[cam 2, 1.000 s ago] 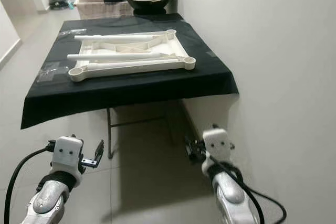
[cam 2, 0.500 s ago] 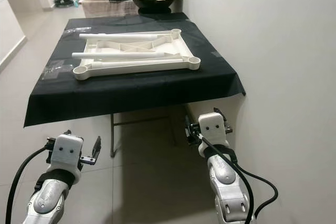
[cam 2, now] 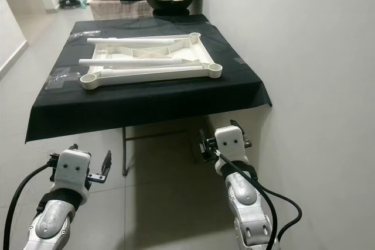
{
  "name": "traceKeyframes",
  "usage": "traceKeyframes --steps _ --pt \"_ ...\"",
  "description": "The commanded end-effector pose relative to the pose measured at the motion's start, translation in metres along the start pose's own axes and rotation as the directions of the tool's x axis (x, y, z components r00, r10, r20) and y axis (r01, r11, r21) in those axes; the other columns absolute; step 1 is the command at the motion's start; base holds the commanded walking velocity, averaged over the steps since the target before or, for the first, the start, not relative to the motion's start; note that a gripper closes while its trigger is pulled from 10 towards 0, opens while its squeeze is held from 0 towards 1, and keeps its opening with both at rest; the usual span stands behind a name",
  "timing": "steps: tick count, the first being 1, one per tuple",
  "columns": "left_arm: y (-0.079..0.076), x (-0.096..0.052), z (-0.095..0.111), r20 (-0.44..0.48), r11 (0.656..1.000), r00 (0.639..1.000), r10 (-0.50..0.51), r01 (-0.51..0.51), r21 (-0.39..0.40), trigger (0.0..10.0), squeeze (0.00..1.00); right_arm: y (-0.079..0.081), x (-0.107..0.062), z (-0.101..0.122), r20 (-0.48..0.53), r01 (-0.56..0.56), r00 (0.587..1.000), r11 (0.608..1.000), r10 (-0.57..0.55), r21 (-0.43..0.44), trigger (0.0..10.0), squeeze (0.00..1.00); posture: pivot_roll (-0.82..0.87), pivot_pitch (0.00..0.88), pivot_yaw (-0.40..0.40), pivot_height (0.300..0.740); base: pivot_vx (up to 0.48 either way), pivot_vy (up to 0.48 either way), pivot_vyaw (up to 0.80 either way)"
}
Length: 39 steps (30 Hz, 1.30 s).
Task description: Building children table
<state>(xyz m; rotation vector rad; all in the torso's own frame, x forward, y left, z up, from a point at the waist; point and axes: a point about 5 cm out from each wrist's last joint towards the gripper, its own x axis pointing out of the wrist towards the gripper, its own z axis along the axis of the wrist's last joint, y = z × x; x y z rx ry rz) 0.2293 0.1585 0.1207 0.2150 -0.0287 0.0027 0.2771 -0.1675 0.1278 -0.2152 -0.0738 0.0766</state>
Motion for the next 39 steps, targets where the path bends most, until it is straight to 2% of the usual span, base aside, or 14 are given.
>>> traceKeyframes --steps 1,7,16,20,25,34,35,39 --pt "0.000 -0.001 -0.006 -0.031 1.000 1.000 -0.004 0.004 -0.003 10.0 0.00 -0.001 0.001 0.000 0.007 0.010 1.000 1.000 -0.010 0.014 10.0 0.00 -0.03 0.000 -0.015 0.740 0.000 0.000 0.00" --pt "0.000 -0.001 -0.007 -0.037 1.000 0.999 -0.004 0.005 0.002 10.0 0.00 -0.004 0.002 -0.003 -0.009 0.038 0.999 0.999 -0.038 0.034 10.0 0.00 -0.03 0.000 -0.010 0.740 0.000 0.000 0.00" --pt "0.002 -0.002 -0.005 -0.023 1.000 1.000 -0.004 0.004 -0.005 10.0 0.00 0.001 0.004 -0.002 0.006 0.013 1.000 0.999 -0.013 0.045 10.0 0.00 -0.01 0.000 -0.021 0.740 0.000 0.000 0.00" --pt "0.004 -0.002 0.001 0.022 1.000 1.000 0.004 -0.003 -0.023 10.0 0.00 0.005 0.005 0.000 0.016 -0.023 1.000 1.000 0.023 -0.010 10.0 0.00 -0.01 0.000 -0.018 0.740 0.000 0.000 0.40" --pt "0.005 -0.001 0.007 0.063 0.999 0.998 0.014 -0.012 -0.038 10.0 0.00 0.008 0.005 0.002 0.026 -0.033 0.999 0.999 0.034 -0.030 10.0 0.00 -0.01 0.000 -0.018 0.740 0.464 0.000 0.80" --pt "0.002 0.001 0.008 0.072 0.999 0.997 -0.003 0.006 -0.038 10.0 0.00 0.005 0.009 0.002 0.042 -0.047 0.998 0.999 0.047 0.000 10.0 0.00 -0.01 0.000 -0.018 0.740 0.465 0.000 0.80" --pt "0.001 0.002 0.007 0.074 0.999 0.997 -0.009 0.012 -0.039 10.0 0.00 0.004 0.012 0.003 0.050 -0.047 0.998 0.998 0.045 0.032 10.0 0.00 -0.01 0.000 -0.021 0.740 0.465 0.000 0.00" --pt "0.000 0.002 0.007 0.076 0.999 0.997 -0.012 0.015 -0.041 10.0 0.00 0.002 0.013 0.002 0.039 -0.038 0.999 0.998 0.036 0.054 10.0 0.00 -0.01 0.000 -0.021 0.740 0.465 0.000 0.00"
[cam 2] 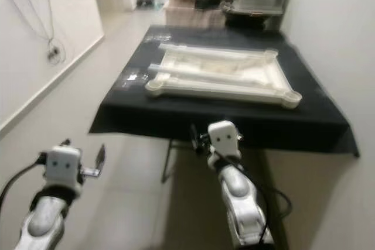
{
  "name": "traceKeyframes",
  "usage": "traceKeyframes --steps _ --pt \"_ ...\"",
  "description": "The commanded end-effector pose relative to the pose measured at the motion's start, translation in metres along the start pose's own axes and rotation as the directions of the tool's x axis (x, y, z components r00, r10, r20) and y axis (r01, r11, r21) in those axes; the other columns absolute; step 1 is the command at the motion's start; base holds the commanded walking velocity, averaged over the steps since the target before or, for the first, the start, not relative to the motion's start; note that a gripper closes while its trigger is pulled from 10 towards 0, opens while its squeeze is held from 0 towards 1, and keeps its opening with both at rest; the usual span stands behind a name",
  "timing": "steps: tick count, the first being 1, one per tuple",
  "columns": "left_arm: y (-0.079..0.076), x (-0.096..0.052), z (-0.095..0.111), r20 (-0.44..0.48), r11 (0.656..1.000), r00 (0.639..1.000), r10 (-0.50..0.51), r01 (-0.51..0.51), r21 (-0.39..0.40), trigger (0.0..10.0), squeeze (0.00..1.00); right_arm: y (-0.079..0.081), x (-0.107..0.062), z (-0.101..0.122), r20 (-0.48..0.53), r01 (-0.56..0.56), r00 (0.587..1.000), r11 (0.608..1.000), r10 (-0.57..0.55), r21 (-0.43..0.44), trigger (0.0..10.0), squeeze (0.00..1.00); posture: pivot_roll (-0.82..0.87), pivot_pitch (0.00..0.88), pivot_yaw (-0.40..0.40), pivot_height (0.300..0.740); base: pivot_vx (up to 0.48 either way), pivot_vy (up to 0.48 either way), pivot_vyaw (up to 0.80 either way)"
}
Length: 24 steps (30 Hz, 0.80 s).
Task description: Building children table
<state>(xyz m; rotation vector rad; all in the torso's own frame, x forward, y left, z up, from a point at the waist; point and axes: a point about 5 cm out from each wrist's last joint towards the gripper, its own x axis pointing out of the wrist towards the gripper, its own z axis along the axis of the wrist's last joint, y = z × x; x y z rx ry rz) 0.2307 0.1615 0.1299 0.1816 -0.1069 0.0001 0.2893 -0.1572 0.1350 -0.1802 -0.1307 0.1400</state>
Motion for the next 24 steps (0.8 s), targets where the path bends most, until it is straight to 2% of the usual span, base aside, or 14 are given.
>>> traceKeyframes --steps 1,9,10,11,13,16,18,24 --pt "-0.005 0.001 -0.001 0.000 1.000 1.000 -0.020 0.020 -0.010 10.0 0.00 -0.007 -0.001 -0.006 -0.032 0.023 0.999 0.999 -0.022 0.026 10.0 0.00 -0.02 0.000 -0.019 0.740 0.465 0.000 0.00" --pt "-0.007 0.003 -0.001 0.004 0.999 1.000 -0.029 0.029 -0.017 10.0 0.00 -0.011 0.007 0.002 -0.004 -0.004 1.000 0.998 0.005 0.068 10.0 0.00 -0.02 0.000 -0.011 0.740 0.465 0.000 0.00" --pt "-0.007 0.003 -0.001 0.004 0.999 1.000 -0.030 0.030 -0.018 10.0 0.00 -0.009 0.014 0.010 0.028 -0.084 0.996 0.995 0.083 0.045 10.0 0.00 -0.02 0.000 -0.011 0.740 0.465 0.000 0.00" --pt "-0.007 0.003 -0.001 0.004 0.999 1.000 -0.030 0.030 -0.018 10.0 0.00 -0.009 0.014 0.010 0.028 -0.084 0.996 0.995 0.083 0.045 10.0 0.00 -0.02 0.000 -0.011 0.740 0.465 0.000 0.00" --pt "-0.009 0.004 0.000 0.005 0.999 0.999 -0.032 0.032 -0.023 10.0 0.00 -0.005 0.029 0.028 0.073 -0.268 0.962 0.962 0.264 0.048 10.0 0.00 -0.02 0.000 -0.018 0.740 0.465 0.000 0.00" --pt "-0.009 0.004 0.000 0.006 0.999 0.999 -0.033 0.033 -0.024 10.0 0.00 -0.004 0.033 0.034 0.087 -0.323 0.944 0.945 0.318 0.055 10.0 0.00 -0.01 0.000 -0.022 0.740 0.465 0.000 0.00" --pt "-0.011 0.004 0.000 0.010 0.999 0.999 -0.033 0.033 -0.027 10.0 0.00 0.002 0.037 0.038 0.077 -0.430 0.902 0.899 0.425 0.082 10.0 0.00 0.00 0.000 -0.042 0.740 0.465 0.000 0.00" --pt "-0.011 0.004 0.001 0.014 0.999 0.999 -0.031 0.031 -0.029 10.0 0.00 0.009 0.039 0.036 0.057 -0.491 0.871 0.867 0.488 0.083 10.0 0.00 0.01 0.000 -0.051 0.740 0.465 0.000 0.00"
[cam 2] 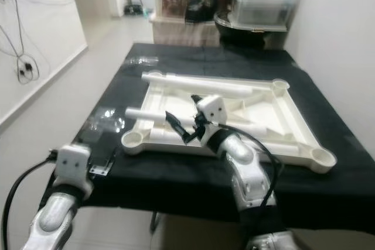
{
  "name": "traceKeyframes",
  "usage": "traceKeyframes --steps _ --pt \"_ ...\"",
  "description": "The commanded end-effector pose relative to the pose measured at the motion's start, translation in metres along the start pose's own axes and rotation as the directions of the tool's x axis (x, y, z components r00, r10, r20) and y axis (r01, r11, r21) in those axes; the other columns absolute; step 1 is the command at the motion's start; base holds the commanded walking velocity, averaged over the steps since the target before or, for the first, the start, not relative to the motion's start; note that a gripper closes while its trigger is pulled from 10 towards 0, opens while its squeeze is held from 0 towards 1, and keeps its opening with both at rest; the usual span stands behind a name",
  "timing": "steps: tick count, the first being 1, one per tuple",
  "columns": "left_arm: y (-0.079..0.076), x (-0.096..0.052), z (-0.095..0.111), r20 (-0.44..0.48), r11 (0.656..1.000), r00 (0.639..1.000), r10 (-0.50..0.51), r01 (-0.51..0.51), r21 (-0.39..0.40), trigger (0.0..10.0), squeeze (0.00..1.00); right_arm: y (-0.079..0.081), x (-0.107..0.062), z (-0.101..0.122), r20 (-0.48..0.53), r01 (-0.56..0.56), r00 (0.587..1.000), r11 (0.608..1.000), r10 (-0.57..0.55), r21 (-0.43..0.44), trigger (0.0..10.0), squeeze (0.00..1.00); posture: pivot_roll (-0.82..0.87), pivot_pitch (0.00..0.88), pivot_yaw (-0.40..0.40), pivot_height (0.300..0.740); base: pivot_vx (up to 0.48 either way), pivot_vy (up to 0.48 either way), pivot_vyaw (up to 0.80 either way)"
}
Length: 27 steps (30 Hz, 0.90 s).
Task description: Building children table
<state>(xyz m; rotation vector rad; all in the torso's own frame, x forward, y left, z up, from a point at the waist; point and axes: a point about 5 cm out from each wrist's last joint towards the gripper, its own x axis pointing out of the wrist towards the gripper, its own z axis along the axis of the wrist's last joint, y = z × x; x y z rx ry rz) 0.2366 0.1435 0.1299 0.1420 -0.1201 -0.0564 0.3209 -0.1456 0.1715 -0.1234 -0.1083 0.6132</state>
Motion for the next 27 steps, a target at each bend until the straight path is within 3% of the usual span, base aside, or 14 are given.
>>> traceKeyframes --steps 1,8,9,12,13,15,16,19,20,21,23,27 --pt "0.006 -0.002 -0.002 -0.007 1.000 1.000 0.021 -0.021 0.014 10.0 0.00 0.010 0.009 0.003 0.009 -0.049 0.999 0.999 0.049 0.015 10.0 0.00 0.01 0.000 -0.052 0.740 0.000 0.000 0.00" --pt "0.003 -0.002 -0.003 -0.020 1.000 1.000 0.010 -0.010 0.014 10.0 0.00 -0.004 0.016 0.018 0.097 0.016 0.995 0.992 -0.028 0.127 10.0 0.00 0.00 0.000 -0.047 0.740 0.000 0.000 0.00" --pt "0.003 -0.002 -0.003 -0.019 1.000 1.000 0.009 -0.009 0.013 10.0 0.00 -0.003 0.016 0.019 0.096 -0.035 0.995 0.991 0.022 0.129 10.0 0.00 0.00 0.000 -0.049 0.740 0.000 0.000 0.00" --pt "0.003 -0.002 -0.003 -0.019 1.000 1.000 0.009 -0.009 0.013 10.0 0.00 -0.003 0.016 0.019 0.096 -0.035 0.995 0.991 0.022 0.129 10.0 0.00 0.00 0.000 -0.049 0.740 0.000 0.000 0.00" --pt "0.003 -0.002 -0.003 -0.019 1.000 1.000 0.009 -0.009 0.013 10.0 0.00 0.001 0.015 0.017 0.077 -0.111 0.992 0.987 0.102 0.119 10.0 0.00 0.01 0.000 -0.051 0.740 0.000 0.000 0.00" --pt "0.003 -0.002 -0.003 -0.019 1.000 1.000 0.009 -0.009 0.013 10.0 0.00 0.001 0.015 0.017 0.077 -0.111 0.992 0.987 0.102 0.119 10.0 0.00 0.01 0.000 -0.051 0.740 0.000 0.000 0.00" --pt "0.002 -0.002 -0.003 -0.020 1.000 1.000 0.010 -0.010 0.013 10.0 0.00 0.004 0.014 0.014 0.042 -0.203 0.979 0.973 0.199 0.113 10.0 0.00 0.01 0.000 -0.058 0.740 0.000 0.000 0.00" --pt "0.002 -0.002 -0.003 -0.020 1.000 1.000 0.010 -0.010 0.013 10.0 0.00 0.004 0.014 0.014 0.042 -0.203 0.979 0.973 0.199 0.113 10.0 0.00 0.01 0.000 -0.058 0.740 0.000 0.000 0.00" --pt "0.002 -0.002 -0.004 -0.021 1.000 1.000 0.010 -0.010 0.013 10.0 0.00 -0.005 0.008 0.020 -0.034 -0.428 0.901 0.899 0.433 0.096 10.0 0.00 0.02 0.000 -0.068 0.740 0.000 0.000 0.00" --pt "0.002 -0.003 -0.004 -0.021 1.000 1.000 0.008 -0.008 0.013 10.0 0.00 -0.010 0.006 0.022 -0.059 -0.472 0.876 0.877 0.478 0.093 10.0 0.00 0.02 0.000 -0.068 0.740 0.000 0.000 0.00" --pt "0.000 -0.008 -0.012 -0.084 1.000 0.996 -0.028 0.029 0.009 10.0 0.00 -0.021 0.010 0.016 -0.153 -0.473 0.867 0.880 0.474 0.043 10.0 0.00 0.03 0.000 -0.073 0.740 0.000 0.000 0.00" --pt "-0.001 -0.012 -0.018 -0.123 0.999 0.992 -0.033 0.033 -0.002 10.0 0.00 -0.030 0.017 0.009 -0.220 -0.426 0.881 0.904 0.419 0.018 10.0 0.00 0.04 0.000 -0.082 0.740 0.000 0.000 0.00"
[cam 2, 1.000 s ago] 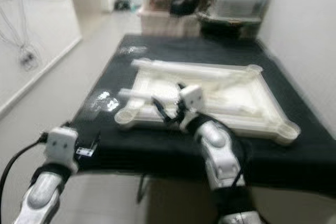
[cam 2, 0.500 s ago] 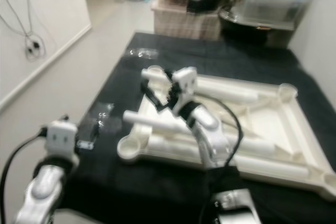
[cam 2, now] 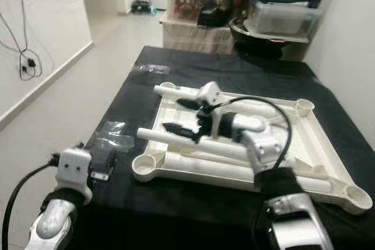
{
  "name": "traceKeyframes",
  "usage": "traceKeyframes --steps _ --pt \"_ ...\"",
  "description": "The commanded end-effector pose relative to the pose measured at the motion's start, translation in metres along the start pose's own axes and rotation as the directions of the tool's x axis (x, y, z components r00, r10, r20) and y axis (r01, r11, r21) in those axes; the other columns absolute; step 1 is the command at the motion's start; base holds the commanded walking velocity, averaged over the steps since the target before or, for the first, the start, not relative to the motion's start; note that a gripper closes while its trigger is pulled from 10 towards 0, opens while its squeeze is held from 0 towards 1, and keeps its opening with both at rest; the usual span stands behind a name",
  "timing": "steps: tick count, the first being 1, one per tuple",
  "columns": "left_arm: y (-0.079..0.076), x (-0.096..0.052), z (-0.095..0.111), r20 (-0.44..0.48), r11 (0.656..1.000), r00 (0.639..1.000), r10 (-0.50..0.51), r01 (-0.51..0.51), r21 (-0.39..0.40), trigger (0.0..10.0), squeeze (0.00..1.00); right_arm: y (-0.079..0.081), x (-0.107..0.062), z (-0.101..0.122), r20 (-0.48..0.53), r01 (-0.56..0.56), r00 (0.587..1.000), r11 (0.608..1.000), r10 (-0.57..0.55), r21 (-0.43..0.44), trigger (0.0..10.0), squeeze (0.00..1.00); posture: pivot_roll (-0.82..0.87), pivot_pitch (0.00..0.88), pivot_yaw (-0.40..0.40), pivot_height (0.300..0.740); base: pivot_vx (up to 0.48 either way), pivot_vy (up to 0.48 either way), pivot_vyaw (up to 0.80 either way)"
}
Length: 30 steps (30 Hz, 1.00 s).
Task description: Building children table
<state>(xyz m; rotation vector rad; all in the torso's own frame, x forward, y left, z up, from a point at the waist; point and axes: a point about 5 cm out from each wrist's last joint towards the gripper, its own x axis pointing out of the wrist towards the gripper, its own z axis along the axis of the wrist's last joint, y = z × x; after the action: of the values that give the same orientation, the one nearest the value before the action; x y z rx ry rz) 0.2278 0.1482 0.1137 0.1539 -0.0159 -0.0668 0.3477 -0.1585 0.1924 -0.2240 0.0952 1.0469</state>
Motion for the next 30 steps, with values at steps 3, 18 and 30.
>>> traceKeyframes --steps 3,18,30 --pt "-0.002 0.000 -0.001 -0.012 1.000 1.000 -0.011 0.011 -0.005 10.0 0.00 -0.015 0.005 0.002 -0.002 0.127 0.992 0.992 -0.127 -0.004 10.0 0.00 0.04 0.000 -0.088 0.740 0.000 0.000 0.00" --pt "-0.007 0.003 -0.001 -0.012 0.998 0.998 -0.057 0.057 0.007 10.0 0.00 -0.007 -0.004 -0.023 -0.001 -0.049 0.999 0.980 0.050 0.193 10.0 0.00 0.04 0.000 -0.082 0.740 0.000 0.000 0.00" --pt "-0.010 0.006 -0.001 -0.001 0.997 0.997 -0.072 0.072 0.017 10.0 0.00 -0.019 -0.008 -0.035 -0.163 -0.005 0.986 0.986 0.032 0.167 10.0 0.00 0.05 0.000 -0.090 0.740 0.000 0.000 0.00"
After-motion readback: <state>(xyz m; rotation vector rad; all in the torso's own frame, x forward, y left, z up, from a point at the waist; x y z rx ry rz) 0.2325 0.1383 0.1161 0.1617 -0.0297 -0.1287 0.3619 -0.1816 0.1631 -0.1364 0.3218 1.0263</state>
